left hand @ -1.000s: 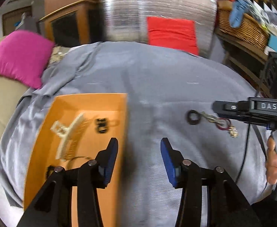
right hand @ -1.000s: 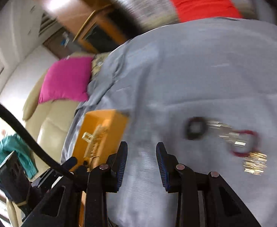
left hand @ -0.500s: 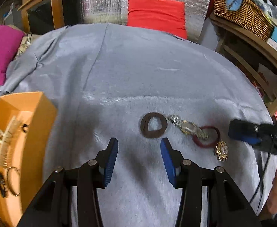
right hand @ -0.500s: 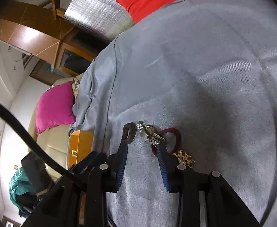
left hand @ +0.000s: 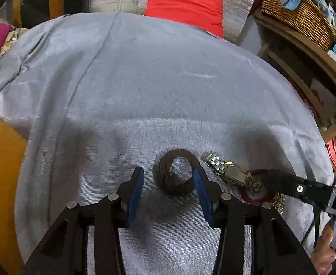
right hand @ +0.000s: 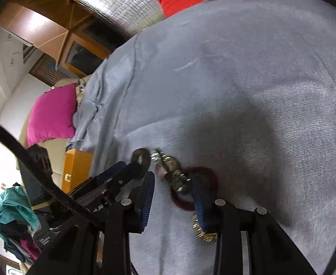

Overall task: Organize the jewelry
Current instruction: 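Grasp the dark brown hair tie with the left tool while the right tool reaches toward the watch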

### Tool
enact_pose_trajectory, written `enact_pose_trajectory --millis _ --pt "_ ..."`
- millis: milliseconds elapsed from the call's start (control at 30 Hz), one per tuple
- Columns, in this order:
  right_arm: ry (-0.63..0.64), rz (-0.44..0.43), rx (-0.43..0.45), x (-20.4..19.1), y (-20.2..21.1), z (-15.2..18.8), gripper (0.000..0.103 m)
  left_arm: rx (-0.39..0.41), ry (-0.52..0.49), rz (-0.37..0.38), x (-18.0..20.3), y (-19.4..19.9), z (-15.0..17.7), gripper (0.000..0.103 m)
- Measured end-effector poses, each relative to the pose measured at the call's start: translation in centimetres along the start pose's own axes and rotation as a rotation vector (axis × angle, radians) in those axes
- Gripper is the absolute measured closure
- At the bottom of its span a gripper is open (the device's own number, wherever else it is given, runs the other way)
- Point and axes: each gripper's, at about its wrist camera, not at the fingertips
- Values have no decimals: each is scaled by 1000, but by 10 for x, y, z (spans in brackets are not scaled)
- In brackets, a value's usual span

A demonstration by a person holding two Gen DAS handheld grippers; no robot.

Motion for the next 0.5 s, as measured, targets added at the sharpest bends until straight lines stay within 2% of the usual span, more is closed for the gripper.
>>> enact_pose_trajectory --millis 67,200,333,500 --pt "-6 -2 -8 3 -3 -2 67 -7 -8 35 1 -3 0 71" --pt "1 -20 -26 1 -8 -3 67 2 -33 20 3 -3 0 93" --pt "12 0 -40 -4 -15 -4 67 -6 -10 38 -3 0 2 94" --pt "47 41 -33 -12 -16 -1 67 9 16 27 -16 11 3 94"
Point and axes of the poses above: each gripper's, at about its wrist camera, not at the fingertips, and y roughly against the way its jaws point, x to its right, z to its underside, and after that the axes turned 12 degrees about -x, right-handed
